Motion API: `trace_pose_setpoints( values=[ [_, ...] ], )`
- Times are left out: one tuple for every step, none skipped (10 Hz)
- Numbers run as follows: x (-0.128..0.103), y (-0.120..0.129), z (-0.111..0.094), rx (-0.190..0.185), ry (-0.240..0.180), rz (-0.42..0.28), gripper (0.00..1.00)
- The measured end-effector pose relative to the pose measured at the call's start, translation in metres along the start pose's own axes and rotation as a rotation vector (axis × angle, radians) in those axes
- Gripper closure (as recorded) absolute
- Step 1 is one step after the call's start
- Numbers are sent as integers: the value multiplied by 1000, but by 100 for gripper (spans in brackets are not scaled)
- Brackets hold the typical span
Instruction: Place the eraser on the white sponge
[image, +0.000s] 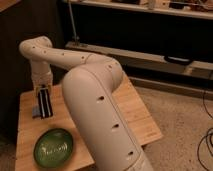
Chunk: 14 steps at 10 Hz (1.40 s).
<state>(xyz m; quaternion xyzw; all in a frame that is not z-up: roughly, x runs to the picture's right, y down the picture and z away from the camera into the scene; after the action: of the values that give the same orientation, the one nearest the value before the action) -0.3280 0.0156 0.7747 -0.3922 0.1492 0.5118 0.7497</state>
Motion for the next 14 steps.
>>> trace_pose_setpoints(
  values=[
    [1,1,7,-20,2,-6,91],
    [3,3,15,-37,7,-10,91],
    [6,2,22,-45,10,-10,91],
    [6,2,26,-48,11,-10,91],
    [6,2,31,-50,12,-10,91],
    [5,6,37,-55,11,-4,91],
    [3,7,42,-58,13,4,91],
    [2,7,47,-59,17,15,91],
    [1,6,54,-60,26,28,91],
    [1,5,57,-56,38,37,91],
    [2,3,58,-50,47,43,91],
    [3,0,57,-42,54,50,91],
    [5,-1,56,-37,66,53,91],
    [7,-3,56,-35,77,56,91]
  ],
)
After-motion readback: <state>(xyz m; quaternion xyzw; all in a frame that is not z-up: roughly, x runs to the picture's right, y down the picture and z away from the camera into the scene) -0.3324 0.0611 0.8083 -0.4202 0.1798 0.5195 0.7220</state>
